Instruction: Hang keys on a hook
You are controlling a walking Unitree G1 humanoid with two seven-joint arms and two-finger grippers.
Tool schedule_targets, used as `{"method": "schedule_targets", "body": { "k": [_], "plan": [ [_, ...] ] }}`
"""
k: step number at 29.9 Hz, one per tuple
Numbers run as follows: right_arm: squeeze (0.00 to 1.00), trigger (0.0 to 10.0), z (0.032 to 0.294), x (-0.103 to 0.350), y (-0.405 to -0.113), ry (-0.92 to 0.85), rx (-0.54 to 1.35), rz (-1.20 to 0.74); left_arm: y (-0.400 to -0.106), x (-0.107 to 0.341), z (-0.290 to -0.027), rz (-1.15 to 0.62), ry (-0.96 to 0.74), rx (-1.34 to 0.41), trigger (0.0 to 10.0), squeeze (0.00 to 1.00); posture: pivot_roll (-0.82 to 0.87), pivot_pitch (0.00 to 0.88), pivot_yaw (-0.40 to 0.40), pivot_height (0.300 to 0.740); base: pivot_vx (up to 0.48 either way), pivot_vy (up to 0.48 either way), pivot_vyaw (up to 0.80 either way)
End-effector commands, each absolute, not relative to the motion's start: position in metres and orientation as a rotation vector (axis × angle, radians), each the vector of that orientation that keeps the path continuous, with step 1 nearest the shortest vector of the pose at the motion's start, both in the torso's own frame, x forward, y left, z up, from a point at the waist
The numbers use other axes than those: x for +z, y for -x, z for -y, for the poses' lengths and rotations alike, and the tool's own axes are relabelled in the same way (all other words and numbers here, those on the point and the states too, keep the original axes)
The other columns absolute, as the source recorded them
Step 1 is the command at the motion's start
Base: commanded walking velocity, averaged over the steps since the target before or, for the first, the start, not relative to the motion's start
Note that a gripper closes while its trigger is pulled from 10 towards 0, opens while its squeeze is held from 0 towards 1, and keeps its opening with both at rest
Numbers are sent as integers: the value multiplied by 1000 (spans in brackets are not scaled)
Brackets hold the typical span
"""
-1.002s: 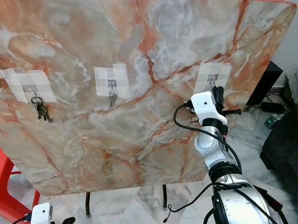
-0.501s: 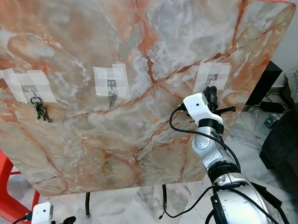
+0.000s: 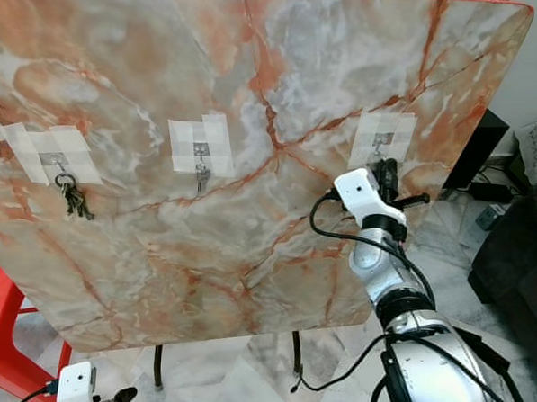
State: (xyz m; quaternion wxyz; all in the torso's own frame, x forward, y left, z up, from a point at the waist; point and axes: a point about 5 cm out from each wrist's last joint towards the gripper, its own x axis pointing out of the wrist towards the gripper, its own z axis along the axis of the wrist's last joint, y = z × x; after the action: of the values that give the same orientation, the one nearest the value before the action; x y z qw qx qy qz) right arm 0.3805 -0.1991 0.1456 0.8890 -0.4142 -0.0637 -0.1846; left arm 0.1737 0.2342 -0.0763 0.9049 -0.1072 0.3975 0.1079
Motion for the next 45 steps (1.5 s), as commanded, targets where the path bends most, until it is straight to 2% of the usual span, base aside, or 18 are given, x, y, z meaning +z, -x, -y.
{"method": "schedule_targets", "body": {
  "k": [1, 15, 16, 17, 18, 19, 43, 45],
  "plan": [
    [0, 10000, 201, 156, -385, 890, -386, 153, -173, -77, -234, -820, 225, 222, 10000, 0, 58, 0, -44, 740, 0, 0, 0],
    [0, 10000, 199, 153, -385, 927, -365, 141, -173, -77, -233, -821, 225, 217, 10000, 0, 58, 0, -43, 740, 0, 0, 0],
    [31, 10000, 199, 153, -385, 923, -360, 139, -173, -77, -233, -821, 225, 216, 10000, 0, 58, 0, -43, 740, 0, 0, 0],
    [937, 10000, 199, 153, -385, 920, -364, 140, -174, -77, -233, -821, 226, 216, 10000, 0, 58, 0, -43, 740, 0, 0, 0],
    [937, 10000, 199, 153, -385, 920, -364, 140, -174, -77, -233, -821, 226, 216, 10000, 0, 58, 0, -43, 740, 0, 0, 0],
    [1000, 10000, 200, 154, -385, 915, -372, 143, -174, -77, -233, -821, 226, 216, 10000, 0, 60, 0, -44, 740, 0, 0, 0],
    [1000, 10000, 191, 154, -384, 857, -320, 188, -174, -77, -233, -826, 230, 211, 10000, 0, 59, 0, -44, 740, 0, 0, 0],
    [1000, 10000, 185, 152, -384, 794, -258, 189, -173, -77, -233, -828, 231, 209, 10000, 0, 56, 0, -42, 740, 0, 0, 0]
  ]
}}
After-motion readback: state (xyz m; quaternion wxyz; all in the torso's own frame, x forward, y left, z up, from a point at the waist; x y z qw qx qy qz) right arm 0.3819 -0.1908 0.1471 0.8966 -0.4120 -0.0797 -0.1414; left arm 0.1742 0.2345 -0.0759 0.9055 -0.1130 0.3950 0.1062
